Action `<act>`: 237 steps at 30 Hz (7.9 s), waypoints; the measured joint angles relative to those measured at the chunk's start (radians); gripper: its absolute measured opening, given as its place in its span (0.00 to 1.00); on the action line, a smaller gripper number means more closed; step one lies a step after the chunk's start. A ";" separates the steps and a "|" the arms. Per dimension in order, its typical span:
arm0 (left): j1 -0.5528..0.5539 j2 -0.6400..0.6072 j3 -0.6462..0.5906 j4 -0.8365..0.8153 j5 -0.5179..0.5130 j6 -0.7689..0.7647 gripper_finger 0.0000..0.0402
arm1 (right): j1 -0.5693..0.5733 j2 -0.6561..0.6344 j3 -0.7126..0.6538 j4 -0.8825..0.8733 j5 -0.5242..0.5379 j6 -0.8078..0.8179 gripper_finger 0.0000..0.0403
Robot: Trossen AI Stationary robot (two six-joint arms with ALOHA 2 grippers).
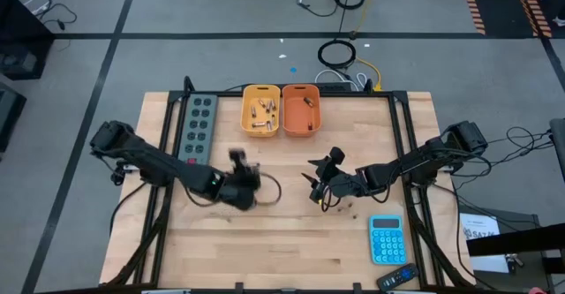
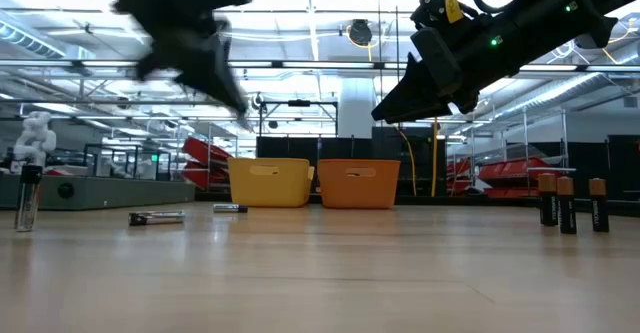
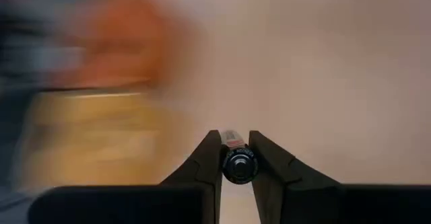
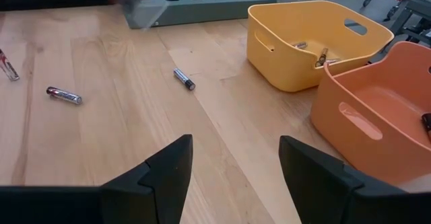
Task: Sort batteries
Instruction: Put the silver battery into the yellow bin, then put the black battery into the orange bin
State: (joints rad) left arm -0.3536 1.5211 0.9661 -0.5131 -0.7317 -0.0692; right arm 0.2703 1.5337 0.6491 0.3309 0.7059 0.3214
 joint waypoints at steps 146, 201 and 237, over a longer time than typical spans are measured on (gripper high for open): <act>0.681 -0.103 0.184 0.211 0.234 0.613 0.76 | -0.007 0.000 0.000 0.015 -0.036 -0.010 0.53; 0.117 -0.171 -0.409 0.820 0.284 0.206 0.43 | 0.165 0.002 0.432 -1.392 -0.504 0.724 0.57; 0.102 -0.357 -0.532 0.816 0.196 0.179 0.43 | 0.062 -0.004 0.152 -1.058 -0.482 0.730 0.16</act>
State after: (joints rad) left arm -0.2512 1.1645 0.4343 0.3031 -0.5358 0.1101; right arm 0.3324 1.5295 0.8009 -0.7266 0.2240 1.0512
